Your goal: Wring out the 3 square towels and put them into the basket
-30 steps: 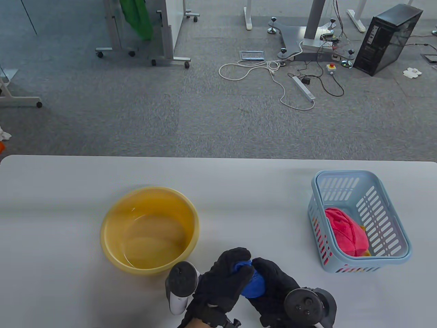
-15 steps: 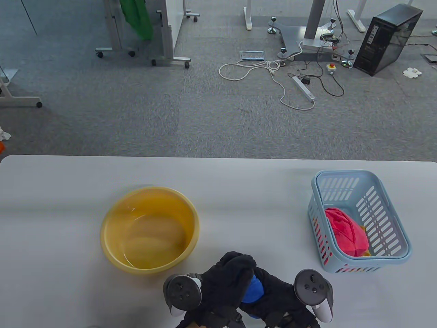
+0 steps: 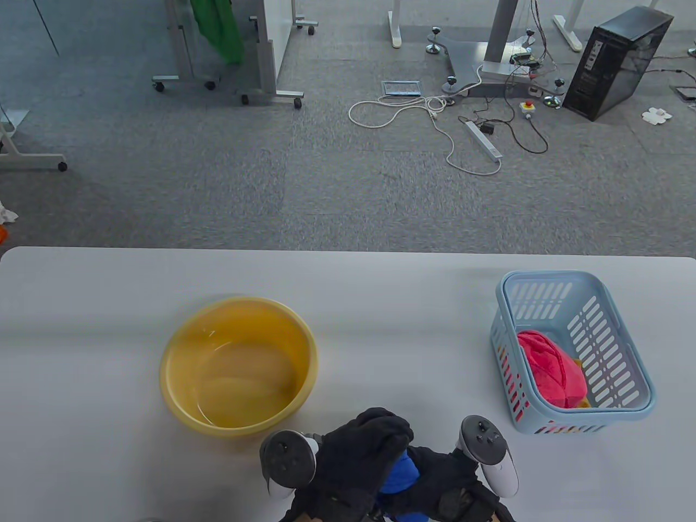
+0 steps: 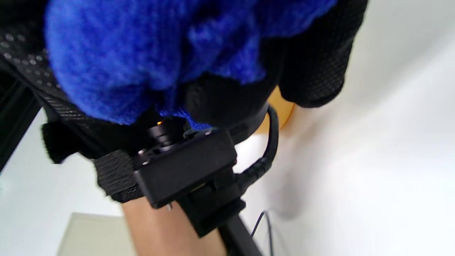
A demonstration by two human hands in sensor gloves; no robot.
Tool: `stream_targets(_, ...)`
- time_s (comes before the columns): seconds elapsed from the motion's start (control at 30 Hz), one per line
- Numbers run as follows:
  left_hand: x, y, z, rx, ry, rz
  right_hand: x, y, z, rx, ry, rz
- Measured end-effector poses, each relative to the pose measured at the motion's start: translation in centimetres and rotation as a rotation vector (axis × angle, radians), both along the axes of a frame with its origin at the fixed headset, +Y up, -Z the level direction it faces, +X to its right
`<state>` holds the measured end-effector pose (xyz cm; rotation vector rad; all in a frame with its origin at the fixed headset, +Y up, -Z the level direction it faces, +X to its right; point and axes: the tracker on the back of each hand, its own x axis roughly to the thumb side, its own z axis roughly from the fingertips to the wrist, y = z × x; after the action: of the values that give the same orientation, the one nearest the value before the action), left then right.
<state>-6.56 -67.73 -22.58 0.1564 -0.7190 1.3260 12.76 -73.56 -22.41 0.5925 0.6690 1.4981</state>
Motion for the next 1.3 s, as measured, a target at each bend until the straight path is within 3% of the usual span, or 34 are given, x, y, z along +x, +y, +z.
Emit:
stream_targets(0.67, 0.4, 0.2, 0.0, -0.035, -0.127, 0.055, -1.8, -1.7, 0.1, -0.167, 0.247, -0.217)
stream_targets(1.3, 0.4, 0.2, -0.2, -0.03, -0.209, 0.068, -2.8, -2.2, 0.4, -0.226, 0.312, -0.279)
